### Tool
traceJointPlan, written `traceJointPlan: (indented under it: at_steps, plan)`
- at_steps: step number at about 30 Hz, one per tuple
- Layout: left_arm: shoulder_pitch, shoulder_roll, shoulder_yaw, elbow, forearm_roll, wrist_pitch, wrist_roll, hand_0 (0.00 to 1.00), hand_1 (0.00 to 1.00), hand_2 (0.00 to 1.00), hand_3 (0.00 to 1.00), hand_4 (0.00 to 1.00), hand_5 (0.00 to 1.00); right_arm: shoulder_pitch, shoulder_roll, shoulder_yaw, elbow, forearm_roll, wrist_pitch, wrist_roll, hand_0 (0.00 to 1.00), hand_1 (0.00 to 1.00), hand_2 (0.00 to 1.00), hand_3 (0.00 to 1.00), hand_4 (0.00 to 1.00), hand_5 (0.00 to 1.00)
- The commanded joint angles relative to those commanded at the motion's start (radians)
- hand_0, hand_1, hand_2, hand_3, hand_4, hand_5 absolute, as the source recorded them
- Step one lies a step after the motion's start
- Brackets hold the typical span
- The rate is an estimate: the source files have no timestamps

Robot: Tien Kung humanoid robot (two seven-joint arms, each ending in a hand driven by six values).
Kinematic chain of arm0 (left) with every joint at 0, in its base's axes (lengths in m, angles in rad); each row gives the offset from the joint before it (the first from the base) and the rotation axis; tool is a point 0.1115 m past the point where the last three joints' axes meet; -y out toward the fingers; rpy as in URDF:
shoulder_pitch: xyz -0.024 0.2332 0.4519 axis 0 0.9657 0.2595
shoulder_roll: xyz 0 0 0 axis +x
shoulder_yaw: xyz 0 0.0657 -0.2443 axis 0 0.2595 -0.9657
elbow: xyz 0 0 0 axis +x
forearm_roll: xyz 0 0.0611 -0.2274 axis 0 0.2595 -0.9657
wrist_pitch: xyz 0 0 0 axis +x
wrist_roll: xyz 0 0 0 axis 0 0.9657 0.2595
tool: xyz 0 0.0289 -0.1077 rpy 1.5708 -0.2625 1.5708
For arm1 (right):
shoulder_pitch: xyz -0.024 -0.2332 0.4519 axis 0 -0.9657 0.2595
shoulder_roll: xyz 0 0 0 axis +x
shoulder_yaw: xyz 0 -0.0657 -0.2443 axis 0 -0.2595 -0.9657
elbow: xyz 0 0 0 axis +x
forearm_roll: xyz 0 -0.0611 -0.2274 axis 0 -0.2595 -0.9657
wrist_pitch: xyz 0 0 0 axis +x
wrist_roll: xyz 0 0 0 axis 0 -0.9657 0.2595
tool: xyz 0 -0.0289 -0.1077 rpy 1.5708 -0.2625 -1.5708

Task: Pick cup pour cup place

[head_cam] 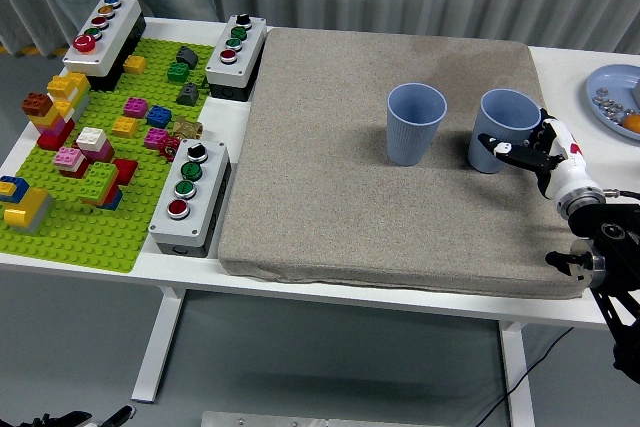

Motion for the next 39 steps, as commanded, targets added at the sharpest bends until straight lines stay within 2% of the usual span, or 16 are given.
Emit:
traceJointPlan:
  at_steps: [7, 9, 16, 27, 39]
  plan:
    - [0.002, 0.002, 0.0, 0.0, 0.0, 0.0, 0.001, 0.767, 0.759, 0.816, 0.661, 0.495, 0.998, 0.018, -0.031, -0.015, 0.021, -0.096, -0.026, 0.018, 0.883, 0.785, 0.751, 0.748, 0.79, 0.121]
    - [0.003, 0.002, -0.001, 0.0, 0.001, -0.001, 0.001, 0.767, 0.758, 0.816, 0.662, 0.495, 0.998, 0.023, -0.037, -0.023, 0.023, -0.115, -0.031, 0.021, 0.878, 0.785, 0.75, 0.748, 0.756, 0.094]
    - [0.002, 0.005, -0.003, 0.0, 0.005, -0.001, 0.002, 0.768, 0.759, 0.815, 0.661, 0.495, 0.998, 0.046, -0.061, -0.079, 0.019, -0.284, -0.066, 0.039, 0.878, 0.786, 0.75, 0.747, 0.743, 0.08]
    - [0.007, 0.008, 0.001, 0.0, 0.003, -0.001, 0.003, 0.768, 0.759, 0.814, 0.661, 0.495, 0.998, 0.089, -0.061, -0.134, 0.005, -0.415, -0.089, 0.037, 0.878, 0.786, 0.751, 0.748, 0.739, 0.077]
    - [0.007, 0.01, -0.001, 0.0, 0.006, -0.001, 0.003, 0.768, 0.759, 0.814, 0.661, 0.496, 0.998, 0.118, -0.057, -0.149, 0.029, -0.532, -0.123, 0.024, 0.879, 0.786, 0.749, 0.748, 0.74, 0.079]
